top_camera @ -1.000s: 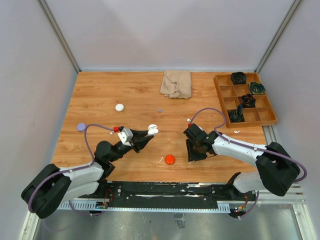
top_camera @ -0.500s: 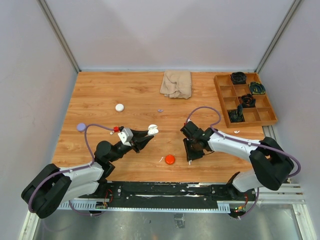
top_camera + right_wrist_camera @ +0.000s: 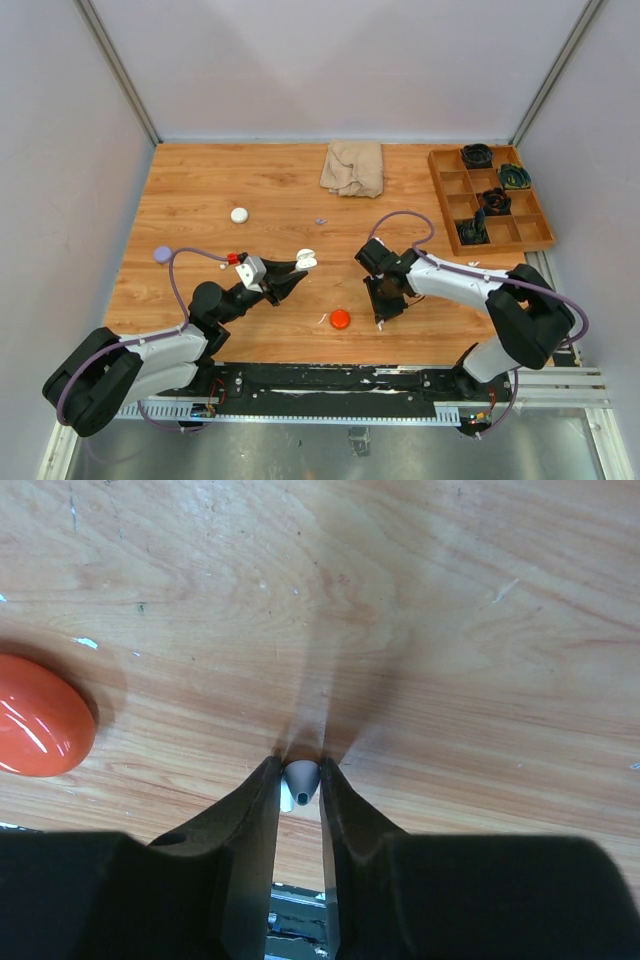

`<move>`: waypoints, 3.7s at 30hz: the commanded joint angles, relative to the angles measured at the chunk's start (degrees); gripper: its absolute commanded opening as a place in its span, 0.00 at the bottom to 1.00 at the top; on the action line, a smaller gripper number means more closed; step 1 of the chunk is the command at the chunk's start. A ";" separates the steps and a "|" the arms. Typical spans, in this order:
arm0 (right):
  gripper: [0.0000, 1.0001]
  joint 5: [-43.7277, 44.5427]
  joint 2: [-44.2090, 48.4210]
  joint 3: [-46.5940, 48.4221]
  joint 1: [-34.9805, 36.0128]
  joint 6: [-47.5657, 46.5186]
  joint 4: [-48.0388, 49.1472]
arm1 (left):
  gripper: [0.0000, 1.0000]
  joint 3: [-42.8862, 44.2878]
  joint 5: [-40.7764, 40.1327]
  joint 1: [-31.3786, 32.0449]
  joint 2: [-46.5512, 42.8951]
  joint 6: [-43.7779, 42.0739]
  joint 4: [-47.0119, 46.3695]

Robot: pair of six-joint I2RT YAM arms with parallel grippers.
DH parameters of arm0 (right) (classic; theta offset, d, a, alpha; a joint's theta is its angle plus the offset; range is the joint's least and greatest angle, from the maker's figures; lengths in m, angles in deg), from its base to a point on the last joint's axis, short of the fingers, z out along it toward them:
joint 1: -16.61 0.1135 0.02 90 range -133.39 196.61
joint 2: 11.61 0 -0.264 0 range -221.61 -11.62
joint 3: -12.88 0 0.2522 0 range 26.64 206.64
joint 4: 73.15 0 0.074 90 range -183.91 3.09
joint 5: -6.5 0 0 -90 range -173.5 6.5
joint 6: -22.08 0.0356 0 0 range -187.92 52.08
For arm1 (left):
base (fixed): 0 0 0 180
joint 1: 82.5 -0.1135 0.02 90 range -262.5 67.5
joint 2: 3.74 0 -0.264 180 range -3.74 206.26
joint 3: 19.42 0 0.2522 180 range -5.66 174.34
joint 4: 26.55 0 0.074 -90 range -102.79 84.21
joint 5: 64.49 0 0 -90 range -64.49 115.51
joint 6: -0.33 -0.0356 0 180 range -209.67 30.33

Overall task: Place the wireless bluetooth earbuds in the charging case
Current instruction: Pick up the earbud from the center of the board, then place the earbud in the charging case.

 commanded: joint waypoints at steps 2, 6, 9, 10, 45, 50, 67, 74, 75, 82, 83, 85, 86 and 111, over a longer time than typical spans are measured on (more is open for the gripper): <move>0.20 1.75 -2.75 1.26 0.70 -1.51 -4.10 | 0.00 0.89 0.32 -0.24 -0.25 -0.42 -1.17; 0.16 1.52 -1.26 2.33 0.84 -2.41 -4.09 | 0.00 0.49 0.02 -0.28 -0.20 -0.04 -2.23; 0.14 2.27 1.43 3.54 0.81 -4.10 -3.61 | 0.00 -0.55 -0.80 -0.28 -0.39 0.80 -4.82; 0.13 2.35 2.42 3.99 0.83 -4.87 -3.29 | 0.00 -0.79 -1.04 -0.27 -0.39 0.99 -5.54; 0.09 -15.30 34.14 -1.56 0.85 -24.63 43.41 | 0.00 3.76 7.54 -0.28 2.56 5.20 -18.09; 0.09 -19.62 34.50 -4.96 0.80 -23.08 51.40 | 0.00 3.71 8.78 -0.28 3.40 6.02 -22.34; 0.08 -29.16 30.70 -8.10 2.81 -22.80 68.19 | 0.00 4.48 10.75 -0.21 5.92 12.44 -27.73; 0.08 -29.23 28.62 -8.49 4.04 -22.60 70.47 | 0.00 4.21 11.05 -0.23 6.83 14.54 -31.34; 0.08 -29.16 28.48 -8.59 4.11 -22.64 70.48 | 0.00 4.30 11.18 -0.23 6.76 14.57 -31.40; 0.08 -27.42 28.54 -9.92 4.23 -23.03 70.39 | 0.00 4.29 11.28 -0.22 5.26 14.79 -31.38; 0.08 -27.25 28.53 -10.06 4.23 -23.03 70.39 | 0.00 4.31 11.28 -0.22 4.99 14.85 -31.40; 0.08 -26.85 28.44 -10.38 4.23 -23.04 70.51 | 0.00 4.23 11.28 -0.23 4.32 14.91 -31.40; 0.08 -26.69 28.43 -10.53 4.23 -23.03 70.66 | 0.00 4.22 11.28 -0.24 3.98 14.95 -31.40; 0.08 -27.94 25.79 -11.80 5.28 -18.09 77.73 | 0.00 4.53 10.40 -0.20 2.01 15.28 -31.58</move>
